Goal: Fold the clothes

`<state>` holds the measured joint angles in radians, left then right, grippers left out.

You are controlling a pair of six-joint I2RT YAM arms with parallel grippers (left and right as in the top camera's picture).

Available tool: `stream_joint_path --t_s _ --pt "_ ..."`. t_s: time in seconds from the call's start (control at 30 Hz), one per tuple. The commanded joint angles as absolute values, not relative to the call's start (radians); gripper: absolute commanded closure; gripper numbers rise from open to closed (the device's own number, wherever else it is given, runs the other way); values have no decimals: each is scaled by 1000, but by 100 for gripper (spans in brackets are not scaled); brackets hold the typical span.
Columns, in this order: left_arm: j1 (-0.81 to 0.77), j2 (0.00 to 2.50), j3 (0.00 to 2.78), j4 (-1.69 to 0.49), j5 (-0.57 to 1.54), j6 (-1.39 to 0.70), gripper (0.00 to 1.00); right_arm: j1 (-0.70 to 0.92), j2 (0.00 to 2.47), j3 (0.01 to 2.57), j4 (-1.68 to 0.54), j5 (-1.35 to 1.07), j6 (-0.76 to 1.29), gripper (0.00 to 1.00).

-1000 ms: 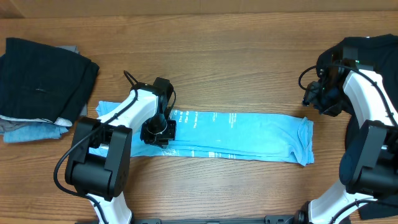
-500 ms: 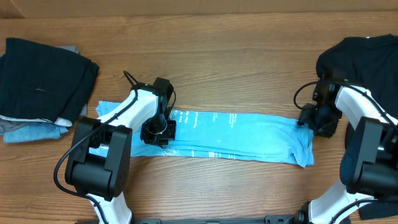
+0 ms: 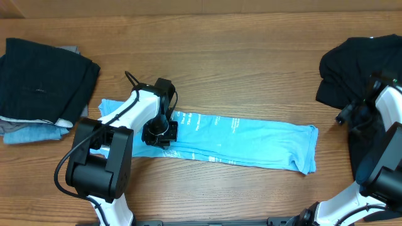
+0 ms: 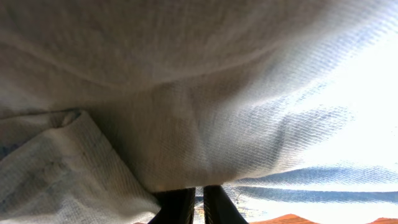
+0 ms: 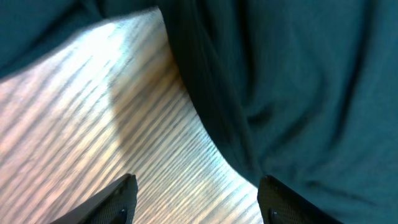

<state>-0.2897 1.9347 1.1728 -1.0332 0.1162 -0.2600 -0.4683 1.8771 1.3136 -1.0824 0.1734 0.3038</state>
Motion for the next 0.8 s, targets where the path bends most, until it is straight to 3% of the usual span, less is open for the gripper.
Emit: stream_joint_path --t_s 0.0,0.13,0.17,0.2,0.23,0.27,0.43,0.57,0.77 --pt "-260 1991 1132 -990 -52 -277 89 -460 1874 1407 -1149 108 289 34" --pt "-260 1991 1132 -985 -51 -277 88 -460 1874 1437 -1232 -335 5 35" --pt "-260 1991 1132 -982 -51 -278 87 -460 1874 1437 -1245 -389 -27 43" --pt "-260 1991 1132 -981 -49 -278 87 -460 1874 1437 -1251 -419 -39 59" --pt "-260 1991 1132 -978 -36 -278 87 -459 1874 1437 -1260 -471 -73 84" --pt "-260 1991 1132 -974 -23 -278 87 -459 1874 1436 -1267 -519 -110 96" --pt "-260 1991 1193 -960 75 -277 87 -449 1874 1394 -1251 -567 -139 96" --pt "-263 1979 1349 -973 230 -269 77 -387 1874 1340 -1237 -609 -149 96" --pt "-243 1977 1612 -1098 248 -252 57 -181 1874 1336 -1230 -521 -138 96"
